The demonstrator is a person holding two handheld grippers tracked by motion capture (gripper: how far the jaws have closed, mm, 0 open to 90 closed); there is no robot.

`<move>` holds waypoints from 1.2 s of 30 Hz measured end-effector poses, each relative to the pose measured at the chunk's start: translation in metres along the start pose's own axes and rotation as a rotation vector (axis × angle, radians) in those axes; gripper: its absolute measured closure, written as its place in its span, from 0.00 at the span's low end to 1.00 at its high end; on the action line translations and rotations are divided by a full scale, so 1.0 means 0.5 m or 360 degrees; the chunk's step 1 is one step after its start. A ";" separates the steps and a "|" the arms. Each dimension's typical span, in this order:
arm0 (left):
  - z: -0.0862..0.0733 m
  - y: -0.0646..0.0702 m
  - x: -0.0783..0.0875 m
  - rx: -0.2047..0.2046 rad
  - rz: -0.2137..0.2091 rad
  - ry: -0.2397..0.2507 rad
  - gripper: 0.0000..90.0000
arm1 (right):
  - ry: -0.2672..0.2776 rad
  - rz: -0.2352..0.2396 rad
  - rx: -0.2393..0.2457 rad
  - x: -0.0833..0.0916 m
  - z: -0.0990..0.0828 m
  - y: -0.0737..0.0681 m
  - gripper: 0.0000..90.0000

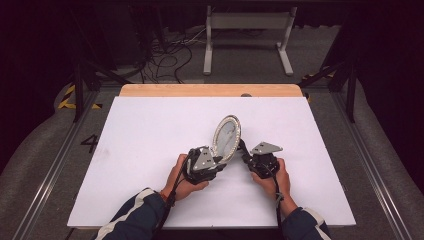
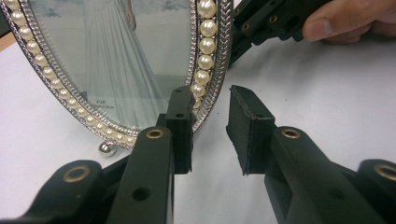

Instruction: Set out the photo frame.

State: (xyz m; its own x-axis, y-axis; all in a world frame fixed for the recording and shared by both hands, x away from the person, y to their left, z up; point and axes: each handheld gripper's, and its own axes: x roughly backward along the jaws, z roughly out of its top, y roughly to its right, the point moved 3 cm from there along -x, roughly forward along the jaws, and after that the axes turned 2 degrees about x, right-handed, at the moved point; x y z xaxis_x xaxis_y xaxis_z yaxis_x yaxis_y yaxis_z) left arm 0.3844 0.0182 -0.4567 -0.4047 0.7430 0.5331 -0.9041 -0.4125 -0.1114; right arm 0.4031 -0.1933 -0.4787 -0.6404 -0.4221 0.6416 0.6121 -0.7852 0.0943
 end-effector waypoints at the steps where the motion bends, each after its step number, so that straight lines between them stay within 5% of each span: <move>1: -0.001 -0.001 0.004 -0.0006 -0.0006 0.0001 0.75 | 0.0007 0.0005 -0.0004 0.001 0.000 -0.002 0.95; 10: -0.015 -0.015 0.043 -0.0022 -0.0004 -0.0020 0.62 | 0.0105 0.0100 0.0031 0.030 0.005 -0.024 0.90; 23: -0.048 -0.041 0.110 0.0004 0.0165 -0.0047 0.43 | 0.0187 0.0202 0.0119 0.061 0.018 -0.071 0.73; 26: -0.057 -0.044 0.132 0.0072 0.0202 -0.0018 0.33 | 0.0194 0.0202 0.0097 0.061 0.021 -0.076 0.64; 31: -0.084 -0.041 0.155 0.0117 0.0201 -0.0035 0.30 | 0.0200 0.0201 0.0080 0.060 0.024 -0.084 0.56; 36: -0.117 -0.031 0.181 0.0132 0.0127 -0.0025 0.25 | 0.0223 0.0215 0.0073 0.056 0.033 -0.096 0.48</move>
State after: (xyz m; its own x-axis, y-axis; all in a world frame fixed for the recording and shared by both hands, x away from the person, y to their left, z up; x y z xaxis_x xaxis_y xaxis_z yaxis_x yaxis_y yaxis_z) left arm 0.3538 0.1227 -0.4558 -0.4721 0.6979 0.5386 -0.8543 -0.5128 -0.0844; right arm 0.3634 -0.1603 -0.4526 -0.6074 -0.5839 0.5387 0.7152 -0.6970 0.0510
